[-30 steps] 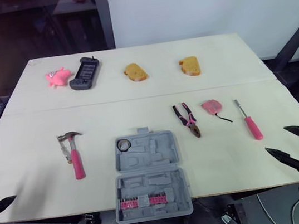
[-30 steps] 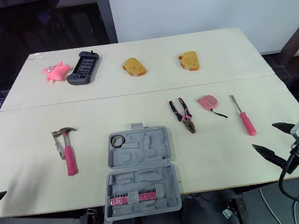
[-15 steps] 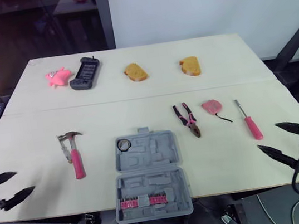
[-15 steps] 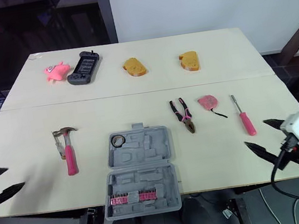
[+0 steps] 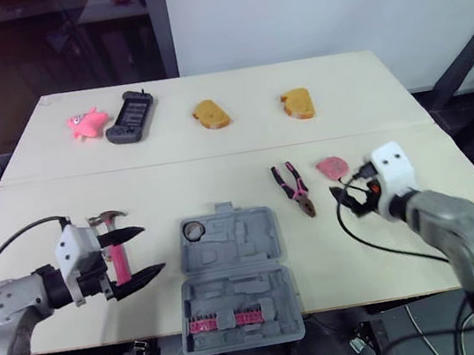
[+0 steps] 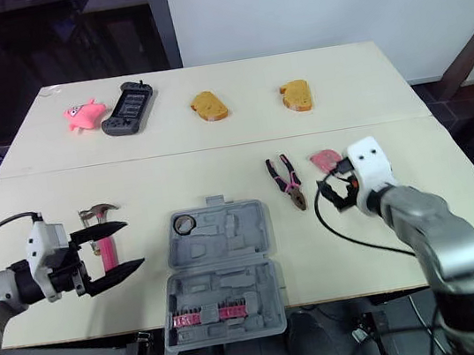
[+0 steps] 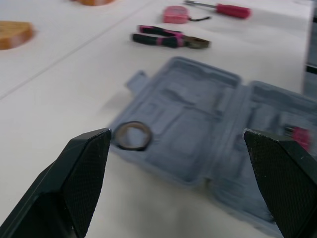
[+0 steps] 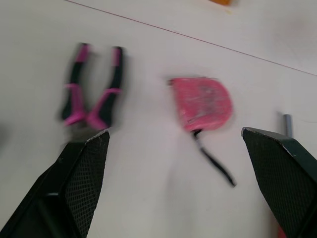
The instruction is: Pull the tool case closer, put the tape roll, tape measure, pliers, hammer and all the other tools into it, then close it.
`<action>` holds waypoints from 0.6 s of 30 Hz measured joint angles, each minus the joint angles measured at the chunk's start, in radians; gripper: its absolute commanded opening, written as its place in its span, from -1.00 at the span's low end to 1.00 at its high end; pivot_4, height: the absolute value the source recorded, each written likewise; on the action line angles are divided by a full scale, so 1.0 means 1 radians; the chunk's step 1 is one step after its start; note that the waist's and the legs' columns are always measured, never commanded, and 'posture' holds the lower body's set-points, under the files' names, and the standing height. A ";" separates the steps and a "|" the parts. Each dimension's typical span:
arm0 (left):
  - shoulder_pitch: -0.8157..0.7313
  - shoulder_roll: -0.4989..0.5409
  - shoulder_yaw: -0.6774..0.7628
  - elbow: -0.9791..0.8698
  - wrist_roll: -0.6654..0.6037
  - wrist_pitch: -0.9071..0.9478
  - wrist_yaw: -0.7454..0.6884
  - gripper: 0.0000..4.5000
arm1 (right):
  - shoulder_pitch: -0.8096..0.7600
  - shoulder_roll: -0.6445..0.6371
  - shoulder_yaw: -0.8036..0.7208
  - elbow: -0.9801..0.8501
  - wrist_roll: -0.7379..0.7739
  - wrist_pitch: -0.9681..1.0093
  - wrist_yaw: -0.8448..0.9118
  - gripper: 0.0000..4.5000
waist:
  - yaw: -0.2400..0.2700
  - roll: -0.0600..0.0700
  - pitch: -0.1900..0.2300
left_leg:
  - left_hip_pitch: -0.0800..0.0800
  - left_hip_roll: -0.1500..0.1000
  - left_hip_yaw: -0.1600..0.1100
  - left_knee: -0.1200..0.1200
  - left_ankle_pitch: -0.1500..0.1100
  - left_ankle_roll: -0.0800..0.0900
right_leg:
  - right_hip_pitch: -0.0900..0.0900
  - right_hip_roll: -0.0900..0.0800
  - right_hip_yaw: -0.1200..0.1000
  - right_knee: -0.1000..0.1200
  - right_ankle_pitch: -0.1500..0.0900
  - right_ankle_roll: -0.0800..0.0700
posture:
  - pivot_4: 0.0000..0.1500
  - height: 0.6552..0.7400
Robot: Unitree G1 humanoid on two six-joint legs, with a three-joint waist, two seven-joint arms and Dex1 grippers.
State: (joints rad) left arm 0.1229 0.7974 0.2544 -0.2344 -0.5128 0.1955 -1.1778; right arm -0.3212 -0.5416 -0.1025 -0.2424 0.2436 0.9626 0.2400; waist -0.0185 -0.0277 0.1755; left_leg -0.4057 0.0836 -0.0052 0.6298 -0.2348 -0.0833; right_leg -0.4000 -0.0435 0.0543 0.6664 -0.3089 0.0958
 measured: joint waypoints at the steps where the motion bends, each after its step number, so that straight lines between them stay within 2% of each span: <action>1: 0.003 -0.001 -0.011 0.000 0.002 -0.010 -0.010 0.99 | -0.048 0.012 0.014 0.080 -0.022 -0.007 -0.017 1.00 | 0.002 0.000 0.000 | 0.000 0.000 0.000 0.000 0.000 0.000 | 0.000 0.000 0.000 0.000 0.000 0.000 | 1.00 1.00; 10: 0.003 -0.005 -0.044 -0.041 0.002 -0.029 -0.018 0.99 | -0.253 0.022 0.072 0.624 -0.112 -0.148 0.011 1.00 | -0.001 0.001 0.001 | -0.002 0.000 0.000 -0.001 0.000 0.000 | -0.003 0.001 0.000 0.001 0.001 0.003 | 1.00 1.00; 14: 0.009 -0.016 -0.044 -0.054 0.003 -0.032 -0.012 0.99 | -0.283 0.023 0.087 0.702 -0.127 -0.216 0.046 1.00 | -0.005 0.001 0.000 | -0.002 0.000 0.000 0.000 0.000 0.000 | -0.003 0.001 0.000 0.001 0.002 0.003 | 1.00 1.00; 17: 0.027 -0.018 -0.045 -0.055 0.010 -0.040 -0.009 1.00 | -0.297 0.032 0.092 0.748 -0.139 -0.261 0.069 0.65 | -0.011 0.001 0.000 | -0.001 0.000 0.000 0.000 0.000 0.000 | -0.002 0.001 0.000 0.001 0.002 0.003 | 1.00 1.00; 18: 0.030 -0.019 -0.045 -0.055 0.013 -0.046 -0.008 1.00 | -0.302 0.041 0.093 0.757 -0.142 -0.270 0.072 0.40 | -0.013 0.001 0.000 | -0.001 0.000 0.000 0.000 0.000 0.000 | -0.001 0.001 0.000 0.001 0.002 0.003 | 1.00 1.00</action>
State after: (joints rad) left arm 0.1530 0.7787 0.2093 -0.2898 -0.4998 0.1496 -1.1858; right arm -0.6231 -0.5005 -0.0097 0.5148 0.1020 0.6923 0.3122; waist -0.0316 -0.0271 0.1753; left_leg -0.4065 0.0840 -0.0052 0.6302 -0.2347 -0.0830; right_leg -0.4014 -0.0425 0.0545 0.6676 -0.3072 0.0986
